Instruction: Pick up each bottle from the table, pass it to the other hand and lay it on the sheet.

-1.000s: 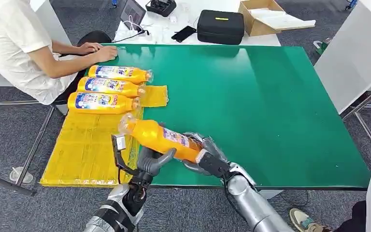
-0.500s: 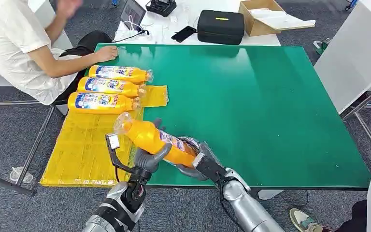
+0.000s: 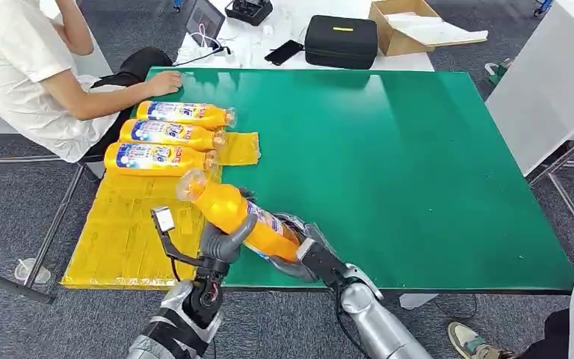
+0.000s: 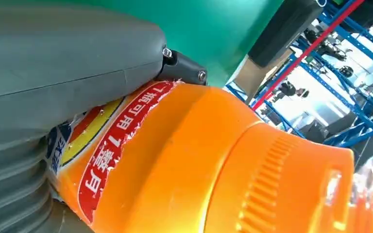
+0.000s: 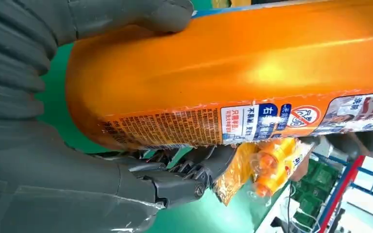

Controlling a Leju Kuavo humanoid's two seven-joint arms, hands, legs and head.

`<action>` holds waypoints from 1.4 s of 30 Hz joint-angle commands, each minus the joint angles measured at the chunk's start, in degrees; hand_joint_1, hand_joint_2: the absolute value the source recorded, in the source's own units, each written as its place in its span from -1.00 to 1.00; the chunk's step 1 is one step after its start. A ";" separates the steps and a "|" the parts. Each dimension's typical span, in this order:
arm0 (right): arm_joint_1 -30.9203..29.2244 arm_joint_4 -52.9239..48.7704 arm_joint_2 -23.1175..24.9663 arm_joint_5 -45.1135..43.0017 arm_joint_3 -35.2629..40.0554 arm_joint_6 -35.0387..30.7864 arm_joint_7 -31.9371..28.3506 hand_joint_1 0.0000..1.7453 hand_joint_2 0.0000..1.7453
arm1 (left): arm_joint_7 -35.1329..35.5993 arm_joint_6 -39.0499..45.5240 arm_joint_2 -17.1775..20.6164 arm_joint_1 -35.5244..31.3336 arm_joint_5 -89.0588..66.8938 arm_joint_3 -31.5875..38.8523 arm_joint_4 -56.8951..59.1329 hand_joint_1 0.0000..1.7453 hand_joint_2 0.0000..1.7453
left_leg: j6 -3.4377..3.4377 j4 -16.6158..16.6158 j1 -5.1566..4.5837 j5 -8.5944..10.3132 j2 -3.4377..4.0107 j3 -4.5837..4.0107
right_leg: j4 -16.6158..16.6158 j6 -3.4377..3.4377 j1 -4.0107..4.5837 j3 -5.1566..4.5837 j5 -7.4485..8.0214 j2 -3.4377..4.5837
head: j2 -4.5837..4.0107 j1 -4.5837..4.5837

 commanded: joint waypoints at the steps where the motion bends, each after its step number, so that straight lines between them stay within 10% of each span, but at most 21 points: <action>1: -1.41 4.13 0.57 0.08 0.19 0.04 -0.15 0.66 1.00 | 0.64 -1.05 1.10 -2.11 -0.18 -0.48 0.77 1.00 1.00 | 0.00 0.01 0.05 -0.01 0.07 0.08 | -0.03 -0.10 0.07 0.09 0.02 0.00 | 0.00 0.00; 3: -1.55 4.18 1.46 0.12 0.33 0.43 -0.46 -0.64 1.00 | -0.55 -0.04 1.86 -0.81 -1.28 -0.80 -1.25 1.00 1.00 | 0.01 0.01 0.10 -0.04 0.15 0.21 | -0.08 -0.20 0.15 0.23 0.02 0.02 | 0.00 0.02; 5: -1.72 4.22 3.01 0.28 0.57 0.27 0.10 -1.00 1.00 | -1.08 1.66 2.93 1.45 -2.88 -0.46 -5.37 1.00 1.00 | -0.01 -0.02 0.04 -0.03 0.18 0.11 | -0.03 -0.12 0.06 0.07 0.02 0.11 | 0.00 0.02; 42: 5.53 -4.21 4.37 -1.40 -12.09 -9.89 -1.28 -1.00 1.00 | 2.99 11.96 5.38 8.48 -11.47 7.64 -19.77 1.00 1.00 | -0.01 -0.02 0.08 0.00 0.04 0.02 | 0.01 -0.09 0.08 0.03 -0.01 -0.02 | 0.00 0.02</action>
